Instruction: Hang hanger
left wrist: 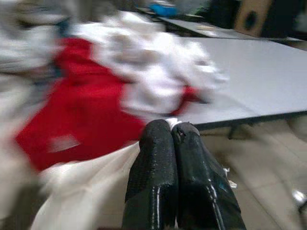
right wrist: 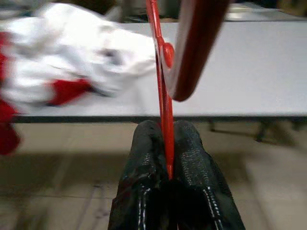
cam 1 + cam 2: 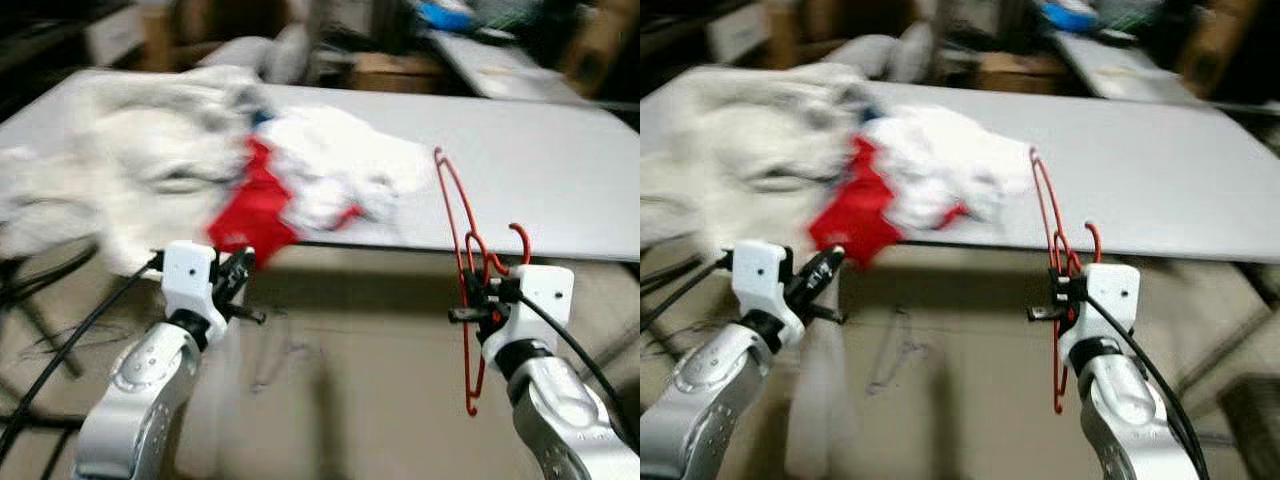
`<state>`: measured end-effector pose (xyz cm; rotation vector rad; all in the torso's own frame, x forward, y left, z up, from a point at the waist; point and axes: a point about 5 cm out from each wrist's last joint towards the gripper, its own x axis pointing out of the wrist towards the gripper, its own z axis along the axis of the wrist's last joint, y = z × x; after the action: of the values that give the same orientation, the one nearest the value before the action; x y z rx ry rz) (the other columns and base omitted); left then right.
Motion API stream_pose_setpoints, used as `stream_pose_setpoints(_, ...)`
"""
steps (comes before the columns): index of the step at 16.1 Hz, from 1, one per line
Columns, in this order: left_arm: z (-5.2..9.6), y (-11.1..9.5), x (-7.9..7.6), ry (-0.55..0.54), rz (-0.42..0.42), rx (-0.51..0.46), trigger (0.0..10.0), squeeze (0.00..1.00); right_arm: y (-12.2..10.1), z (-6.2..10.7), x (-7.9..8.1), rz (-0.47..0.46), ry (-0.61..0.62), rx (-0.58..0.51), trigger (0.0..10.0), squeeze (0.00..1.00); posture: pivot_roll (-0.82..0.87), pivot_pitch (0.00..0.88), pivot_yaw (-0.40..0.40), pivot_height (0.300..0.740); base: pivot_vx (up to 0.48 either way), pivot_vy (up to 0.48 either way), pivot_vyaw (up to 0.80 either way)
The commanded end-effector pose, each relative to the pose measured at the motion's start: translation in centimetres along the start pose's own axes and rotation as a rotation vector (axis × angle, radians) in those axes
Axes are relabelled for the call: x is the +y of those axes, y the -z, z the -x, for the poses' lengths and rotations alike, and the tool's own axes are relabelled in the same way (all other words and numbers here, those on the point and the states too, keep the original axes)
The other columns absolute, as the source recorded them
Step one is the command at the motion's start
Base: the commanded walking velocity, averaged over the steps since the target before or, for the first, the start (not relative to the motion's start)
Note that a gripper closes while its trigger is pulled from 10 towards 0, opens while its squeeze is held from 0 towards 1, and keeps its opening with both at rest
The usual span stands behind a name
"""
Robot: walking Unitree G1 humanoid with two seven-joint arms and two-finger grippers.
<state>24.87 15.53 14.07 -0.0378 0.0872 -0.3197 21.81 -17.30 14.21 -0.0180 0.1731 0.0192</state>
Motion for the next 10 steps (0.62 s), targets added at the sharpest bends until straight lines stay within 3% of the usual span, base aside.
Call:
stream_pose_setpoints(1,-0.26,-0.36,-0.89,0.045,0.001,-0.024,10.0,0.0,0.19,0.18,-0.71,0.012,0.029,0.009,10.0,0.0,-0.05,0.0,-0.003,0.74,0.0,-0.266,-0.79)
stream_pose_setpoints(4,-0.37,-0.38,-1.02,0.053,0.0,-0.027,10.0,0.0,0.37,0.28,-0.65,0.004,0.01,0.017,10.0,0.0,-0.05,0.0,-0.001,0.74,0.0,-0.246,-0.8)
stream_pose_setpoints(8,-0.43,-0.24,-1.16,0.042,0.028,-0.03,10.0,0.0,0.54,0.49,-0.73,0.003,0.009,0.023,10.0,0.0,-0.06,0.0,0.004,0.74,0.0,0.0,-0.8)
stream_pose_setpoints(10,-0.59,-0.49,-0.92,0.015,0.002,-0.046,10.0,0.0,0.67,0.68,-0.76,-0.036,-0.004,0.038,10.0,0.0,-0.06,0.0,0.003,0.74,0.0,0.0,-0.79)
